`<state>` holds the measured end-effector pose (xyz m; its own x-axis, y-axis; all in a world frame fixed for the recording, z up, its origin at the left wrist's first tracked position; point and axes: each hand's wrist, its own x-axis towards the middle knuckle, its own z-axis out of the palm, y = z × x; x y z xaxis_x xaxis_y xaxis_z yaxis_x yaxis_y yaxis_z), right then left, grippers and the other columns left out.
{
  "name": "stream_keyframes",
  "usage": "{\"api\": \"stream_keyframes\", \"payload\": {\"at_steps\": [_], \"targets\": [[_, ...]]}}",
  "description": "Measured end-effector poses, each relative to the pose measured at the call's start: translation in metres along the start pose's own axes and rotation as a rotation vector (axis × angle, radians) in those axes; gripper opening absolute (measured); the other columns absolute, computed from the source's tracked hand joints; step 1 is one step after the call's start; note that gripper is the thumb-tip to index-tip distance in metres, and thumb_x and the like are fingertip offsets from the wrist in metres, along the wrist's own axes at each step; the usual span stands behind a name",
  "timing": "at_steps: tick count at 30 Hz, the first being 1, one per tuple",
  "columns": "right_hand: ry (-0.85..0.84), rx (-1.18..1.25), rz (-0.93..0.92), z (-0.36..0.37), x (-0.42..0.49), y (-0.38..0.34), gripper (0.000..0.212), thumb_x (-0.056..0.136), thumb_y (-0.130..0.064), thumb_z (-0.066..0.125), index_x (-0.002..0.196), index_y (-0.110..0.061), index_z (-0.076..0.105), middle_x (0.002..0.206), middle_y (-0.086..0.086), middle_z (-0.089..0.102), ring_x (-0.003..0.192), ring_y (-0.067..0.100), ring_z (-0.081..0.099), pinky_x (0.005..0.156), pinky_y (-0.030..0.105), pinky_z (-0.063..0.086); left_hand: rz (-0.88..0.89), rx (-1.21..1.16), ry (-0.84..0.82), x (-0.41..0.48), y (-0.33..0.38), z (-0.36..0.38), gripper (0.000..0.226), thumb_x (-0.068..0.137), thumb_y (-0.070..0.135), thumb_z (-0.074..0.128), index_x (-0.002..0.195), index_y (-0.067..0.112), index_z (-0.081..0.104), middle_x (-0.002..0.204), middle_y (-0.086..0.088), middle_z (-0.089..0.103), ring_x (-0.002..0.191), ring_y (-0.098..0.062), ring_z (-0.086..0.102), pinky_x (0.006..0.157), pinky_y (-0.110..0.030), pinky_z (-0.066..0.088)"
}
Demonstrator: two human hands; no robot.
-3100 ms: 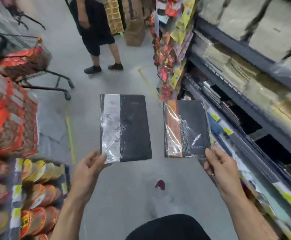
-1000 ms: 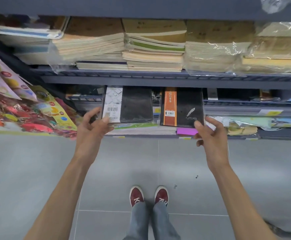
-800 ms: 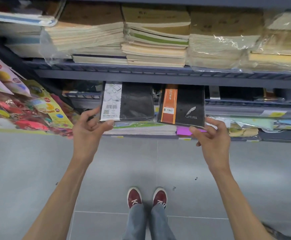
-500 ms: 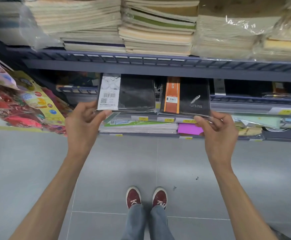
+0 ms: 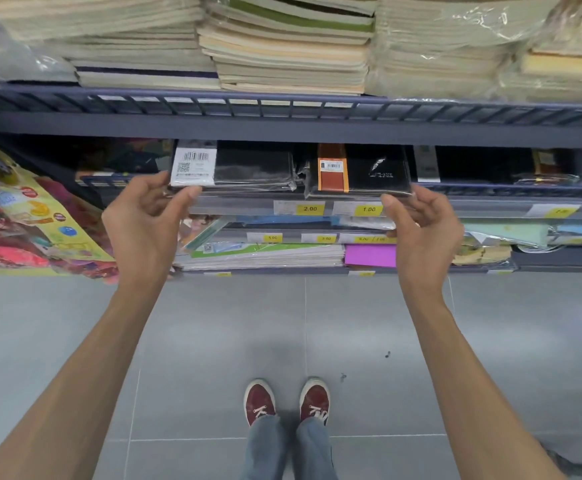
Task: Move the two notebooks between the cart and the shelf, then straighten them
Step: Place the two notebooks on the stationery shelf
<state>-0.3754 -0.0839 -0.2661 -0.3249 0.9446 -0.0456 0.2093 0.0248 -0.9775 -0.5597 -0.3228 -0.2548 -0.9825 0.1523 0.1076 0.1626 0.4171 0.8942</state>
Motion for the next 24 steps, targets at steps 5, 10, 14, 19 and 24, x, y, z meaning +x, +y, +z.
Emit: {"api": "stream_keyframes", "payload": {"at_steps": [5, 10, 14, 19, 24], "targets": [[0.023, -0.051, -0.006, 0.006, 0.008, 0.002, 0.044, 0.077, -0.031, 0.084, 0.112, -0.013, 0.067, 0.094, 0.002, 0.074, 0.088, 0.019, 0.072, 0.081, 0.043, 0.059, 0.005, -0.001, -0.025, 0.007, 0.001, 0.005, 0.035, 0.084, 0.035, 0.079, 0.110, 0.015, 0.066, 0.102, -0.003, 0.076, 0.084, -0.016, 0.075, 0.077, -0.037, 0.062], [0.065, -0.084, -0.056, 0.015, 0.010, -0.002, 0.042, 0.078, -0.028, 0.084, 0.111, -0.008, 0.067, 0.092, -0.002, 0.072, 0.086, 0.011, 0.069, 0.081, 0.026, 0.058, 0.003, -0.017, 0.008, 0.009, 0.003, 0.013, 0.031, 0.085, 0.031, 0.079, 0.105, 0.016, 0.060, 0.097, -0.004, 0.074, 0.078, -0.011, 0.075, 0.073, -0.033, 0.062], [0.077, -0.089, -0.064, 0.020, 0.016, -0.001, 0.039, 0.078, -0.028, 0.083, 0.107, -0.009, 0.067, 0.086, -0.007, 0.071, 0.082, 0.009, 0.068, 0.079, 0.022, 0.056, 0.000, -0.015, 0.038, 0.012, 0.004, 0.018, 0.031, 0.084, 0.032, 0.079, 0.102, 0.017, 0.060, 0.087, 0.004, 0.071, 0.074, -0.008, 0.074, 0.072, -0.032, 0.062], [0.080, -0.128, -0.072, 0.025, 0.023, -0.002, 0.037, 0.079, -0.028, 0.082, 0.108, -0.011, 0.066, 0.083, -0.011, 0.068, 0.079, 0.005, 0.065, 0.076, 0.016, 0.053, -0.004, 0.009, 0.039, 0.020, 0.006, 0.022, 0.031, 0.084, 0.037, 0.079, 0.101, 0.019, 0.061, 0.081, 0.009, 0.069, 0.069, -0.010, 0.073, 0.070, -0.035, 0.061], [0.092, -0.180, -0.068, 0.026, 0.026, 0.000, 0.038, 0.078, -0.033, 0.083, 0.106, -0.014, 0.065, 0.078, -0.015, 0.065, 0.075, 0.002, 0.063, 0.076, 0.017, 0.053, -0.016, 0.024, 0.064, 0.022, 0.004, 0.025, 0.038, 0.083, 0.040, 0.079, 0.106, 0.014, 0.066, 0.080, -0.004, 0.071, 0.062, -0.017, 0.072, 0.061, -0.032, 0.060]]}}
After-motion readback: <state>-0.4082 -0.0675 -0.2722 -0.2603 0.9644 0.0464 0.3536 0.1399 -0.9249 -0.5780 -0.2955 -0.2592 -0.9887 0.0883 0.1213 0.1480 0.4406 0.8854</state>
